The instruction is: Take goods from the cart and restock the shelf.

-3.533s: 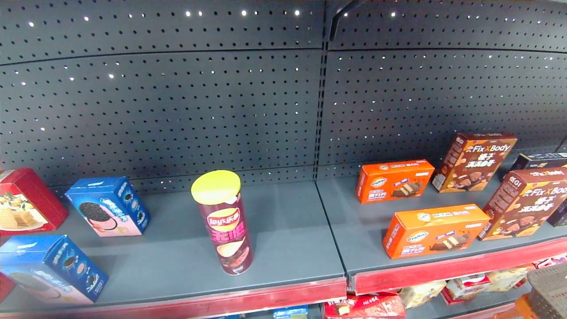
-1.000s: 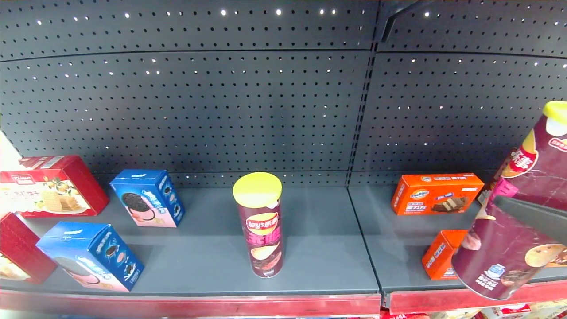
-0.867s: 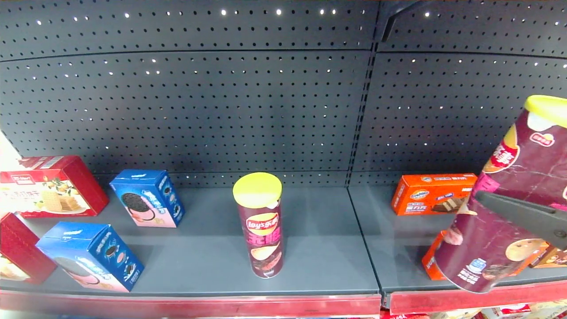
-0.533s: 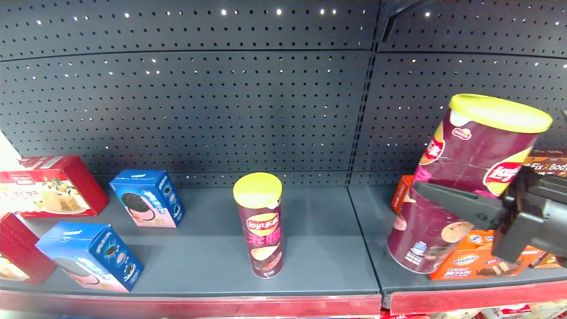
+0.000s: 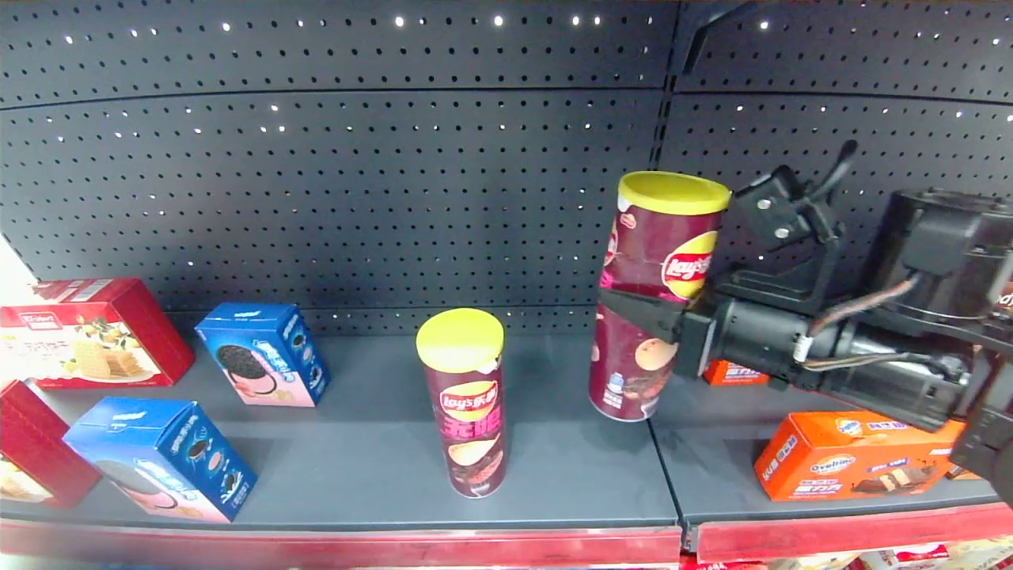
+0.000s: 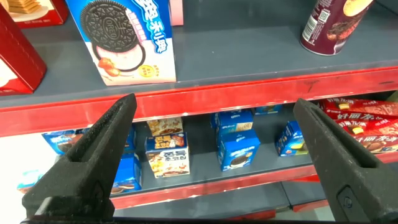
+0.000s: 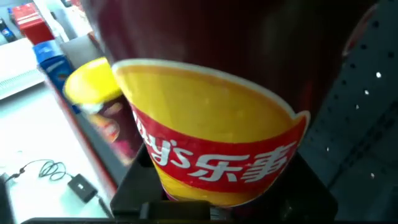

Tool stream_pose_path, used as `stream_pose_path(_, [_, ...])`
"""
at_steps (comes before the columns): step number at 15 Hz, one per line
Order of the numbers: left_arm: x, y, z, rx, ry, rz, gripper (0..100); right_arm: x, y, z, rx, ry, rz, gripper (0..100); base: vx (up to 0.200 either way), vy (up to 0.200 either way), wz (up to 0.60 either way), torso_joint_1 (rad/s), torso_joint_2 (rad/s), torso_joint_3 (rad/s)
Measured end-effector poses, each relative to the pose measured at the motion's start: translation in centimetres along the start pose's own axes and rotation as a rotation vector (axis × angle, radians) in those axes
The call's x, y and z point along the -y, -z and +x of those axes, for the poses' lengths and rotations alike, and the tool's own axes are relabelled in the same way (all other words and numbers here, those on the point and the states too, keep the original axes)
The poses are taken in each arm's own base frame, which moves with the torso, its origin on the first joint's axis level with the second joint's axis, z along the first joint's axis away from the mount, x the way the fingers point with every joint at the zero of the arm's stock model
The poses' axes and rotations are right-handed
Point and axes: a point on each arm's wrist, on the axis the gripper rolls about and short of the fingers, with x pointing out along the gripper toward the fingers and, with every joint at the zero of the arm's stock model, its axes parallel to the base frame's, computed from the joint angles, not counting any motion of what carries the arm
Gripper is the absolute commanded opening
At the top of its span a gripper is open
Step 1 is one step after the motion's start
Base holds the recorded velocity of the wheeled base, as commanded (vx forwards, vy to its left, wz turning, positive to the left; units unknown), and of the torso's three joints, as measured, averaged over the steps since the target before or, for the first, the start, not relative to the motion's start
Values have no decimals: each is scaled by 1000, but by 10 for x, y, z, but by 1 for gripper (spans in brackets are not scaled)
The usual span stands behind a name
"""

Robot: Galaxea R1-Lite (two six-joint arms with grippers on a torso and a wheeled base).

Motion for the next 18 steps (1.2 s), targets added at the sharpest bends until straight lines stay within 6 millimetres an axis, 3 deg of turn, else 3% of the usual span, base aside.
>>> stream_pose_path(7, [0,0,0,0,-1,0,100,7,17,80,-6,5,-1,0,0,0,0,0,0,0])
stream_pose_path(11, [0,0,0,0,0,0,100,11,40,103,-47,0,-2,0,0,0,0,0,0,0])
stream_pose_path(18, [0,0,0,0,-1,0,100,14,49,137,-14,0,8,0,0,0,0,0,0,0])
